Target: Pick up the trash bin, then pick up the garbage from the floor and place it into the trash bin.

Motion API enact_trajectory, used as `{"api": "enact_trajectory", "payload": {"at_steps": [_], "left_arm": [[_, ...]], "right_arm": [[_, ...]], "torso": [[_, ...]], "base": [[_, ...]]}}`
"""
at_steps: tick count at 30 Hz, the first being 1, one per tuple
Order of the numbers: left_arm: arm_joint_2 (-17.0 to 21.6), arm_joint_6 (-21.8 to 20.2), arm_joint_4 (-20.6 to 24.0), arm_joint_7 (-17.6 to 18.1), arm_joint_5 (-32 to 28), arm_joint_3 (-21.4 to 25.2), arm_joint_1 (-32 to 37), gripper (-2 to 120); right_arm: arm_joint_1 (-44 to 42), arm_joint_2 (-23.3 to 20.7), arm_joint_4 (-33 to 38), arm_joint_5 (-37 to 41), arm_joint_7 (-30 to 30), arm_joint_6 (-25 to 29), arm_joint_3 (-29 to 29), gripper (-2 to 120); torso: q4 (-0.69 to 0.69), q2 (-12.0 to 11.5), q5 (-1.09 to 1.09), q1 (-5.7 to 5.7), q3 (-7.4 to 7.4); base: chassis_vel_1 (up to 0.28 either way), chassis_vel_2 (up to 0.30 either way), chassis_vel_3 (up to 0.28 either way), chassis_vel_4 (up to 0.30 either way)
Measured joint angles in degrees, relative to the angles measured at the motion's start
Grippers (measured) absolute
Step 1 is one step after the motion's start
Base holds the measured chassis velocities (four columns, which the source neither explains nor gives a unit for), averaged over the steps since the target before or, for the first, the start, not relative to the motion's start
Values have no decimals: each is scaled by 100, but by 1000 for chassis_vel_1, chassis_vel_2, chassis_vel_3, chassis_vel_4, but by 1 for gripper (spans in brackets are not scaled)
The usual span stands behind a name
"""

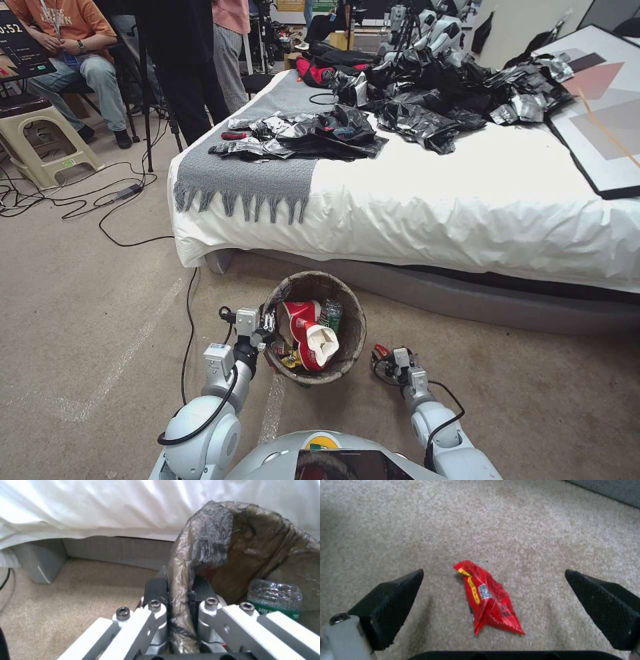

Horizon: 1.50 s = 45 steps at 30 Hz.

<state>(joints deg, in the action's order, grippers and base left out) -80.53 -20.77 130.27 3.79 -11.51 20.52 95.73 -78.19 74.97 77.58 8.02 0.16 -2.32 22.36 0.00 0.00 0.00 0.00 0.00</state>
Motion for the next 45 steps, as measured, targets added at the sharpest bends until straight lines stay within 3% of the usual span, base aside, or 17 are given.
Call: {"api": "enact_trajectory", "payload": {"at_steps": [18, 38, 40, 41, 45], "left_arm": [[-10, 5, -16, 1, -7, 30, 0, 6], [-10, 9, -18, 4, -9, 30, 8, 6], [-9, 9, -16, 4, -9, 29, 8, 6], [-11, 9, -12, 5, -8, 26, 9, 6], [-12, 9, -8, 5, -7, 20, 9, 6]], "right_arm": [[188, 94, -523, -87, 4, 183, -25, 92], [291, 135, -921, -175, -81, 411, -8, 18], [291, 131, -924, -175, -81, 412, -2, 16], [290, 124, -931, -176, -79, 415, 11, 6], [287, 121, -938, -176, -77, 429, 16, 0]], "torso": [[0, 0, 0, 0, 0], [3, 0, 3, 0, 0], [2, 0, 3, 0, 0], [1, 0, 0, 0, 0], [0, 0, 0, 0, 0]], "base": [[0, 0, 0, 0], [0, 0, 0, 0], [0, 0, 0, 0], [0, 0, 0, 0], [0, 0, 0, 0]]}}
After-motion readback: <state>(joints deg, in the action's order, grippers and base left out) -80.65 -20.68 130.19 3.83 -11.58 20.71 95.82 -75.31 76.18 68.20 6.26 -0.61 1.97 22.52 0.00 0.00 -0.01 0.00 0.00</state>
